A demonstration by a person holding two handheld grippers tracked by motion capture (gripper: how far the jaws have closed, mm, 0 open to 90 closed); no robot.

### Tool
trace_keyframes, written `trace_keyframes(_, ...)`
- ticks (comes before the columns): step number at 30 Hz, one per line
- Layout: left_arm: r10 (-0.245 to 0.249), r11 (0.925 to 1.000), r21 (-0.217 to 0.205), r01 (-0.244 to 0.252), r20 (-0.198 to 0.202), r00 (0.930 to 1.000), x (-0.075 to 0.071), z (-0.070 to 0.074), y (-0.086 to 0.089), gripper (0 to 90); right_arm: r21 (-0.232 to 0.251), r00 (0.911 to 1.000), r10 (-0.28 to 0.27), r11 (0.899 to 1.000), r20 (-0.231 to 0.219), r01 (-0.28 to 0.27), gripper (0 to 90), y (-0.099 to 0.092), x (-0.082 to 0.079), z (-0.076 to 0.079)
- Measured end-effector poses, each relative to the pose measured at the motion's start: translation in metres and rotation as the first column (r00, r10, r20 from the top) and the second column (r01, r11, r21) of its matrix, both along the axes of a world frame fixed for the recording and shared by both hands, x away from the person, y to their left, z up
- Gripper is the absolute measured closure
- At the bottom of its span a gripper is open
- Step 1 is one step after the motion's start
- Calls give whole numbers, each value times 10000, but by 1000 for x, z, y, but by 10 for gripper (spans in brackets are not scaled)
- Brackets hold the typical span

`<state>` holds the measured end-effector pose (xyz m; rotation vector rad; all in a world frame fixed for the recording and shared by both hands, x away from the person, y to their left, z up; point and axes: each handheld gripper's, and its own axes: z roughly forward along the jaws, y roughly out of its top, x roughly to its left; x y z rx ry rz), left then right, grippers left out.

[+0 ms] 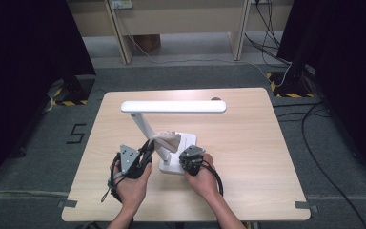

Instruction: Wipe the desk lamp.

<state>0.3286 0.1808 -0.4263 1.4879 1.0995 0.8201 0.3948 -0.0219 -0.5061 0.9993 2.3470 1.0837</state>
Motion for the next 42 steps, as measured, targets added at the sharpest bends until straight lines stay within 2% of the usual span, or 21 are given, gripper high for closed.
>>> trace_keyframes(16, -148, 9997, 171, 155, -423, 9990, 1, -18, -3, 823, 51, 10000, 36, 10000, -11, -36, 900, -1, 0, 0)
trace_keyframes(42, -192, 9994, 265, 211, -702, 9973, 2, -29, -6, 823, 42, 10000, 35, 10000, -18, -35, 900, -1, 0, 0)
